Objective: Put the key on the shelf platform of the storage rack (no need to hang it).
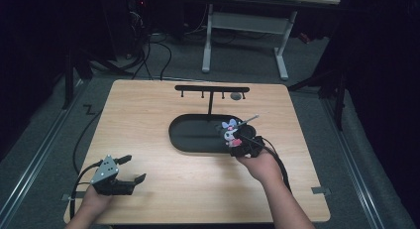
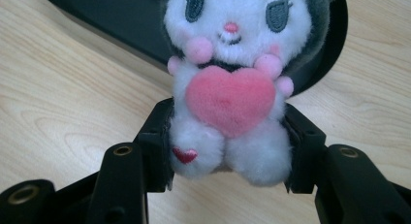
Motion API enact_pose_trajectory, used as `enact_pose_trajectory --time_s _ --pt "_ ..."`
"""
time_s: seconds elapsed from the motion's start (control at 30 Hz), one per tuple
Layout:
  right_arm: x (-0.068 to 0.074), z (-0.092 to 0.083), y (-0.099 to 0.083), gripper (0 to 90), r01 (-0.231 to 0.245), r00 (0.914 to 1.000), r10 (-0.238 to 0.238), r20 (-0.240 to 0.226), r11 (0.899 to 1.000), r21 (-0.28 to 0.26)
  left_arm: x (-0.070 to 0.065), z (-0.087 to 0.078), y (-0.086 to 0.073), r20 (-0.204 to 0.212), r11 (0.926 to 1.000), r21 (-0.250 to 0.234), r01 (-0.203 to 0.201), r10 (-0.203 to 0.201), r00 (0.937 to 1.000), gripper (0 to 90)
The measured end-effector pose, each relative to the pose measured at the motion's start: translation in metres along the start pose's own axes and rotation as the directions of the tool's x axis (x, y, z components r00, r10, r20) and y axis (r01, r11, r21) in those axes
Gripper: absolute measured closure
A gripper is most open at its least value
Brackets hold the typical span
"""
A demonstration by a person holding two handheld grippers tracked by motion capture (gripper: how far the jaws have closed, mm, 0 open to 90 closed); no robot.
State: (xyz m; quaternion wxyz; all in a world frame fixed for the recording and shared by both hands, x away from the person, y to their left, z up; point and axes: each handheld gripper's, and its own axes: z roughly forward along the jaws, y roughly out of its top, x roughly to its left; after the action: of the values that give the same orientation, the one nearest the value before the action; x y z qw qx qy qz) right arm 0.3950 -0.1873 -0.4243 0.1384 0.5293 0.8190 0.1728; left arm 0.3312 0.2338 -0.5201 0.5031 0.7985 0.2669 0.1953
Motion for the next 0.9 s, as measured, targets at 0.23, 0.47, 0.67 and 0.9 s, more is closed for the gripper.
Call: enact_pose_trajectory --time_s 0.23,0.47,0.67,0.9 --pt "0.001 0.016 0.015 48.3 -0.007 1.0 0.007 -0.004 1.0 -0.004 -0.004 0.001 0.0 -0.002 0.9996 0.014 -0.026 0.026 0.9997 15.5" --pt "0.002 0.027 0.024 48.4 -0.009 1.0 0.009 -0.004 1.0 0.001 -0.006 0.003 0.0 0.001 0.9988 0.028 -0.039 0.039 0.9992 15.4" --pt "0.003 0.031 0.032 48.4 -0.008 1.0 0.008 -0.002 1.0 0.0 -0.007 0.003 0.0 0.004 0.9984 0.029 -0.048 0.048 0.9989 15.5" --pt "0.003 0.041 0.042 48.4 -0.014 0.9999 0.014 0.006 1.0 0.0 -0.007 0.003 0.0 -0.001 0.9984 0.03 -0.047 0.047 0.9989 15.5"
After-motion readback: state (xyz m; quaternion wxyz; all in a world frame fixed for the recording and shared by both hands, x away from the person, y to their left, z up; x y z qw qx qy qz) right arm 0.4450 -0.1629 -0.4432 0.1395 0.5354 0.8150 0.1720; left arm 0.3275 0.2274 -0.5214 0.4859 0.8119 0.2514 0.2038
